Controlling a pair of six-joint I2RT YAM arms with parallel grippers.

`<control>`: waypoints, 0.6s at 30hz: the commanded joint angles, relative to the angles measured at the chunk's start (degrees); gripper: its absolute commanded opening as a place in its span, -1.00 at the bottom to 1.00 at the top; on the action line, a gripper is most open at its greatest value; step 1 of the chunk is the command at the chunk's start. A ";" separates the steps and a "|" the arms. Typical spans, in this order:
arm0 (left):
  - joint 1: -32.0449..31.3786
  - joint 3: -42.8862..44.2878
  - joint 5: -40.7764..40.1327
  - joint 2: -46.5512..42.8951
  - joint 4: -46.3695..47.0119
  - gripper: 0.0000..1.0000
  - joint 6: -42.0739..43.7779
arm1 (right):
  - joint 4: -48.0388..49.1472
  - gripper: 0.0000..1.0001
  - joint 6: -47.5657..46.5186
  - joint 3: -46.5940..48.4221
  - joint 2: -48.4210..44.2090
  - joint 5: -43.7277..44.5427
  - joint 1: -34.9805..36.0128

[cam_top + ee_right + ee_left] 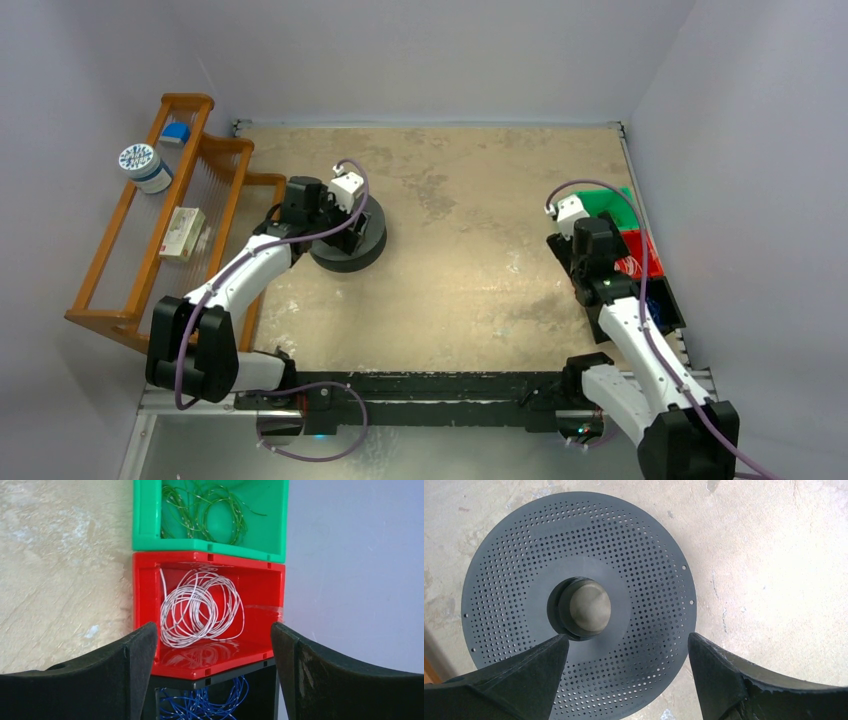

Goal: Wrap the cables
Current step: Pick up the cable from the storage box.

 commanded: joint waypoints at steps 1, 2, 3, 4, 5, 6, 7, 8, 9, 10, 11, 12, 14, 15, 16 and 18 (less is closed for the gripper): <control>-0.28 -0.88 1.79 -0.05 2.07 0.74 -0.54 | 6.10 0.68 -0.90 -0.56 1.62 2.30 -1.39; -0.28 -0.94 1.91 -0.05 2.09 0.74 -0.50 | 6.81 0.67 -1.04 -0.73 2.20 2.17 -1.94; -0.28 -1.01 2.00 -0.05 2.17 0.74 -0.55 | 7.32 0.64 -1.19 -0.79 3.27 1.81 -2.52; -0.33 -0.89 2.14 -0.05 2.18 0.74 -0.59 | 7.80 0.62 -1.28 -0.82 4.08 1.24 -3.30; -0.29 -0.86 2.19 -0.06 2.22 0.74 -0.59 | 8.38 0.61 -1.26 -0.71 4.86 0.59 -4.12; -0.28 -0.84 2.20 -0.05 2.28 0.74 -0.59 | 8.86 0.60 -1.16 -0.61 5.58 -0.56 -5.05; -0.28 -0.93 2.13 -0.05 2.31 0.74 -0.54 | 9.19 0.59 -0.93 -0.34 6.40 -1.64 -6.09; -0.28 -0.96 2.04 -0.05 2.27 0.74 -0.55 | 9.26 0.58 -0.68 0.05 7.17 -3.15 -7.15; -0.28 -1.10 1.88 -0.05 2.27 0.74 -0.51 | 9.02 0.57 -0.35 0.48 7.95 -4.81 -8.18; -0.28 -1.12 1.73 -0.05 2.31 0.74 -0.42 | 8.89 0.57 -0.17 0.77 8.49 -6.32 -8.79; -0.28 -1.23 1.56 -0.19 2.33 0.74 -0.34 | 8.86 0.57 -0.03 0.96 8.94 -7.79 -8.87; -0.28 -1.34 1.38 -0.28 2.46 0.74 -0.17 | 8.89 0.57 0.00 0.98 9.24 -8.88 -10.40; -0.28 -1.64 1.23 -0.47 2.72 0.74 -0.15 | 9.21 0.57 0.18 1.12 9.54 -10.70 -11.20; -0.29 -1.70 1.19 -0.55 2.78 0.74 -0.15 | 9.37 0.57 0.32 1.19 9.59 -11.26 -11.42; -0.28 -1.68 1.17 -0.59 2.81 0.74 -0.20 | 9.47 0.57 0.53 1.32 9.59 -11.51 -11.51; -0.28 -1.70 1.15 -0.53 2.84 0.74 -0.16 | 9.34 0.57 1.05 1.76 9.36 -12.13 -11.65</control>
